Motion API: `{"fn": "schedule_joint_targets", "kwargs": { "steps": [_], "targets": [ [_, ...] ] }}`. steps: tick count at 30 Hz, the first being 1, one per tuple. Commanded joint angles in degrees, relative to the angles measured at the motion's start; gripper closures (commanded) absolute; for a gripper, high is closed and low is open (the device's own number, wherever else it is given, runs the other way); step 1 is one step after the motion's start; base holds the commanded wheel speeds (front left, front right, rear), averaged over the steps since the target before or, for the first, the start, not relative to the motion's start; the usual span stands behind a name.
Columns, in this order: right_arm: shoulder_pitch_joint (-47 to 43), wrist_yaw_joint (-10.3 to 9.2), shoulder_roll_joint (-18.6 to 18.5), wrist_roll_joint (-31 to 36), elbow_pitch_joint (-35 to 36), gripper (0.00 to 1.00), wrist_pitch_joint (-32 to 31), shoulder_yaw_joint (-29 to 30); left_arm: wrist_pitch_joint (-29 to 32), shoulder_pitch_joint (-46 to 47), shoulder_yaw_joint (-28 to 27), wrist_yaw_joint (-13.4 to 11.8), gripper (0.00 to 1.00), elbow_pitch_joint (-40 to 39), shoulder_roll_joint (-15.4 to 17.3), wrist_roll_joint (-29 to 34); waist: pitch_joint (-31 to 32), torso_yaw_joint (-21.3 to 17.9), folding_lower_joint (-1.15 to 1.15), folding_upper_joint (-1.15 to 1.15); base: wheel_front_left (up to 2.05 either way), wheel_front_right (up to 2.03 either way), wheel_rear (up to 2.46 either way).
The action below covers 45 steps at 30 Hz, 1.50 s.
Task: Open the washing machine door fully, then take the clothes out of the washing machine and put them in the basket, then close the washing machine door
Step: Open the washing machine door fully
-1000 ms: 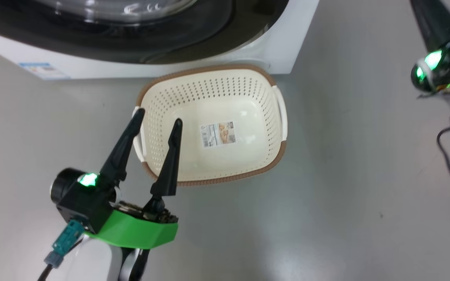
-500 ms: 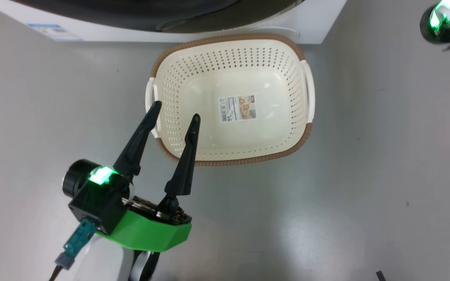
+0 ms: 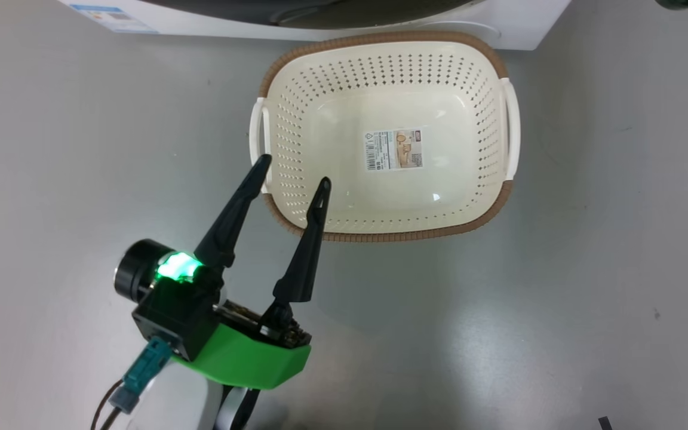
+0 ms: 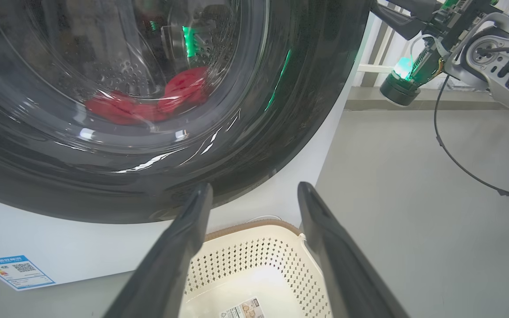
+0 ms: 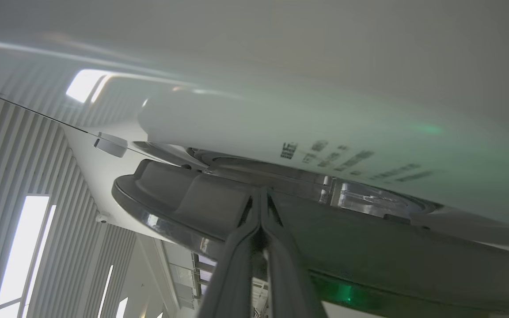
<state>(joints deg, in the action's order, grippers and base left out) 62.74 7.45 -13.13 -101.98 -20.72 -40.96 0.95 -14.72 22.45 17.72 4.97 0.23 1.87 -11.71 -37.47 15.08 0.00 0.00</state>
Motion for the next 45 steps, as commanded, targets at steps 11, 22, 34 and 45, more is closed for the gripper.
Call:
{"fn": "schedule_joint_targets", "kwargs": {
  "steps": [11,22,34,45],
  "targets": [
    [3.69,0.03,1.09,4.29,-0.74,1.0,-2.48,-0.28,-0.28,0.21,-0.76,-1.0,0.0,-1.44,1.0,-0.73,-1.0,1.91,0.0,0.0,0.0,0.0,0.0],
    [4.13,0.03,1.53,7.11,-1.84,1.0,-5.65,-2.11,-0.28,0.85,0.08,-1.8,0.0,-0.31,1.0,0.78,-0.94,1.76,0.0,0.0,0.0,0.0,0.0],
    [1.98,0.03,2.06,8.26,-1.83,1.0,-8.99,-3.35,-0.28,0.93,-0.31,-1.79,0.0,0.31,1.0,0.27,0.99,0.83,0.0,0.0,0.0,0.0,0.0],
    [-1.63,0.03,3.52,8.49,-2.48,1.0,-12.27,-4.57,-0.28,0.2,-1.39,-1.55,0.0,1.93,1.0,-0.71,3.99,0.41,0.0,0.0,0.0,0.0,0.0]
  ]
}}
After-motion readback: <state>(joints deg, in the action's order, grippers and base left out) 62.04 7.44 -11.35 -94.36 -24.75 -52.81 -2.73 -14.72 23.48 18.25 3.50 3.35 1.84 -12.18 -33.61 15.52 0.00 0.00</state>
